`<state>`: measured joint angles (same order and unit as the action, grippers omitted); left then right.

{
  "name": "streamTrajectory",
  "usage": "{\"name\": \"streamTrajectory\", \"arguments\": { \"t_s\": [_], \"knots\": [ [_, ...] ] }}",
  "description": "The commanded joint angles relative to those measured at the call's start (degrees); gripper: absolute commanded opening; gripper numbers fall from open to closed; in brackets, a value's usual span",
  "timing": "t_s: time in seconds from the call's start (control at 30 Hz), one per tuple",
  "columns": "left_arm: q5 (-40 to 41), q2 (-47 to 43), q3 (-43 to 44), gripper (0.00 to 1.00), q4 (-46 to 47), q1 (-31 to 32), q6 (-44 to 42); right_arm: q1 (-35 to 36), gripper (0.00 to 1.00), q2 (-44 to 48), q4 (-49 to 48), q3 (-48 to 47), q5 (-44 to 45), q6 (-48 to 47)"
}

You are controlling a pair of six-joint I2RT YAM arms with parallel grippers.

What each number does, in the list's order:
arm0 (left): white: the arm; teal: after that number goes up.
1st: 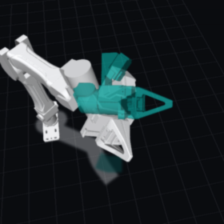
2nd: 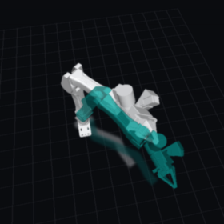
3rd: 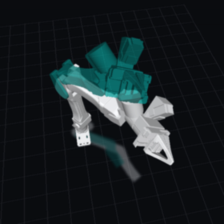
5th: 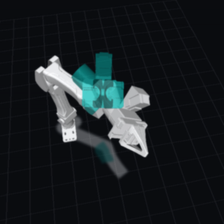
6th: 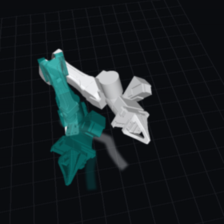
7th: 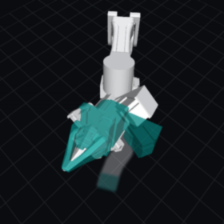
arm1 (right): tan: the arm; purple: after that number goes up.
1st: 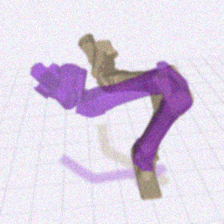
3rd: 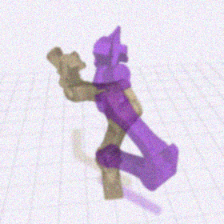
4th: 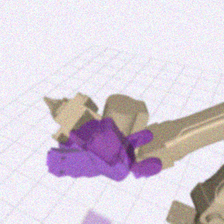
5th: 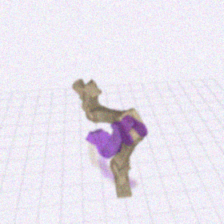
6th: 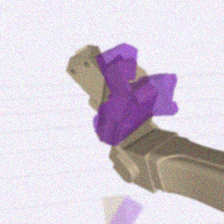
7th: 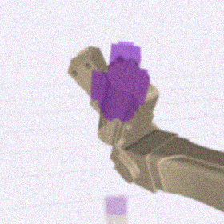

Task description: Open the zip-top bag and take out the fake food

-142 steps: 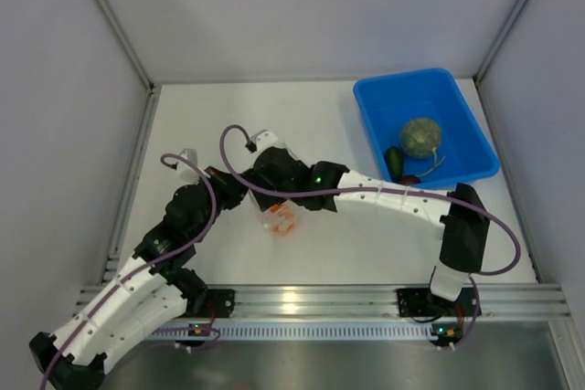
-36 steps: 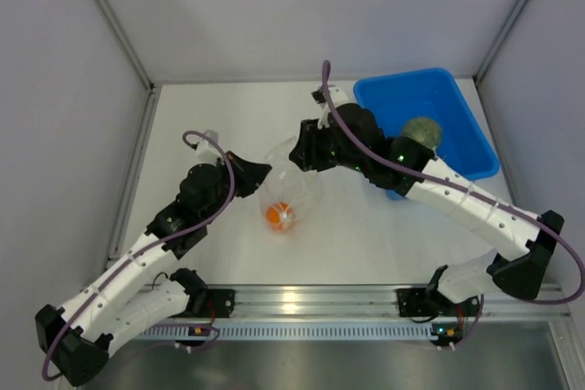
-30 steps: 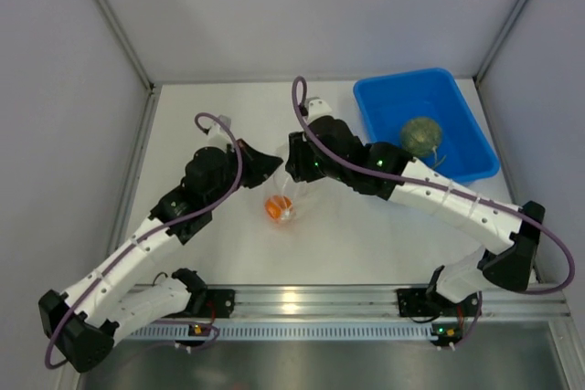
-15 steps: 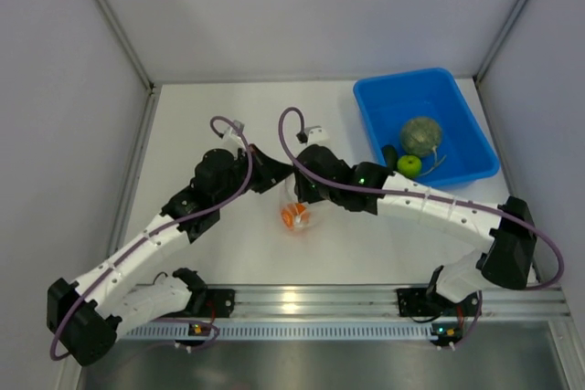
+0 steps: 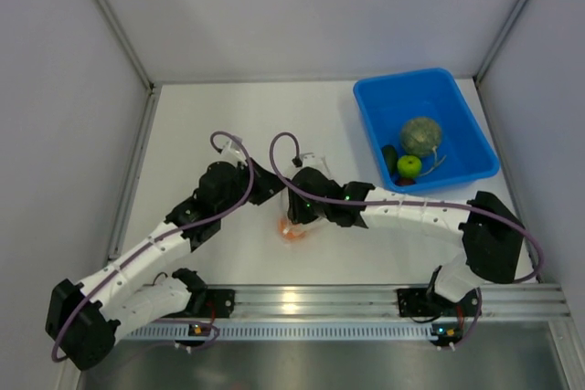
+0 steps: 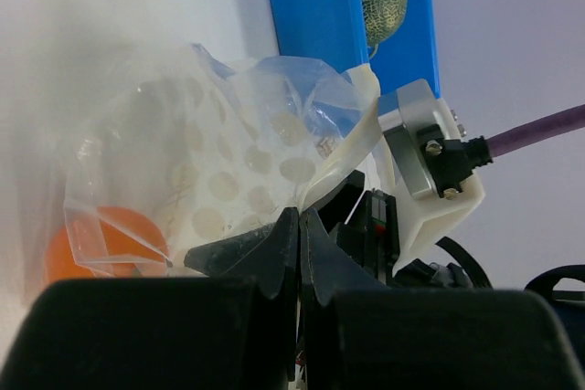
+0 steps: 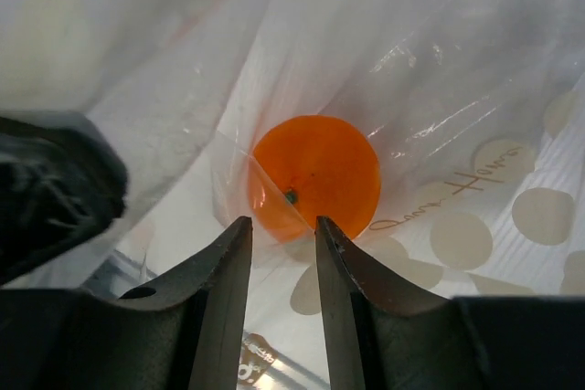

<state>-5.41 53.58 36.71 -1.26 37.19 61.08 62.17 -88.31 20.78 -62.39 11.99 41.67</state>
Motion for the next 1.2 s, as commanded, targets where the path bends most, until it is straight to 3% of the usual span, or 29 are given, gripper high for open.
{"name": "streamTrajectory", "arguments": {
  "t_s": [0.0, 0.7, 0.9, 1.17],
  "knots": [
    [1.1, -1.64, 0.64, 0.0, 2.32, 0.08, -0.87, 1.46, 0.35, -1.16, -5.75, 0.69, -0.39, 1.83],
    [-4.26, -1.46, 4.77, 0.0, 1.78, -0.1, 0.53, 0.93, 0.46, -6.35, -2.67, -0.89, 2.51, -0.89],
    [-5.05, -1.2, 5.74, 0.0, 1.78, -0.1, 0.44, -0.56, 0.46, -0.73, -8.2, 3.85, 1.28, 0.87],
    [-5.93, -0.15, 6.97, 0.0, 1.78, -0.1, 0.97, -1.44, 0.46, 2.71, -7.16, 4.74, 4.8, 1.4]
  ]
}}
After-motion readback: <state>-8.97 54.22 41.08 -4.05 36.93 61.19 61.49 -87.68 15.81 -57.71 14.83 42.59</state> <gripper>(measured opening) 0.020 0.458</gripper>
